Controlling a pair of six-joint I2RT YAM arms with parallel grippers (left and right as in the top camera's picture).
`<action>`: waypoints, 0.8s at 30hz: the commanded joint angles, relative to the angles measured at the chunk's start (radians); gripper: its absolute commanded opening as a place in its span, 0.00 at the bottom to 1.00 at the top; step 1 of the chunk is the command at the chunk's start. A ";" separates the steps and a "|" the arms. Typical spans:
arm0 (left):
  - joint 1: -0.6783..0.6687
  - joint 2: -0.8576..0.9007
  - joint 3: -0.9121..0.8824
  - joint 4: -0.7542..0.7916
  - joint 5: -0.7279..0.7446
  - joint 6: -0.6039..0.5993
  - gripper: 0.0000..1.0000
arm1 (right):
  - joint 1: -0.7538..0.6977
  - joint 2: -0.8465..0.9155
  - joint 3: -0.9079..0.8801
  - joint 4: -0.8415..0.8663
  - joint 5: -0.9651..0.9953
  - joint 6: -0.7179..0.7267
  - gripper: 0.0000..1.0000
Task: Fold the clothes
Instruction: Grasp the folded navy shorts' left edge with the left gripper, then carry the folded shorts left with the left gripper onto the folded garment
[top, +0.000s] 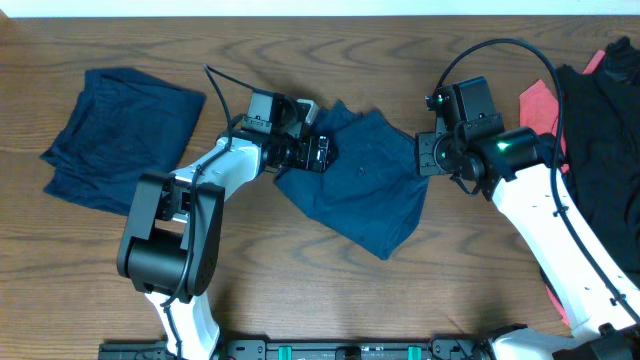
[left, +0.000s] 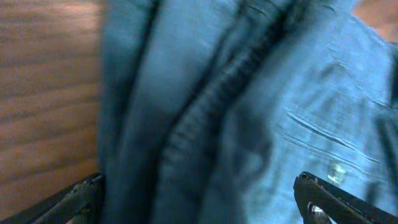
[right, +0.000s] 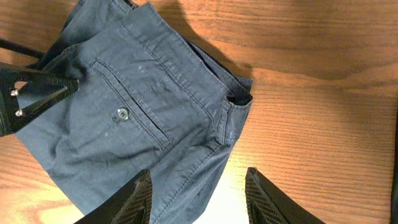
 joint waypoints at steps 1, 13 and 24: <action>-0.005 0.055 -0.009 -0.047 0.103 -0.002 0.98 | -0.008 -0.007 0.013 -0.004 0.003 0.005 0.47; 0.021 0.010 -0.008 0.028 0.112 -0.052 0.06 | -0.007 -0.007 0.011 -0.027 0.004 0.005 0.46; 0.267 -0.343 -0.002 0.031 -0.303 -0.108 0.06 | -0.008 -0.007 0.011 -0.037 0.007 0.005 0.45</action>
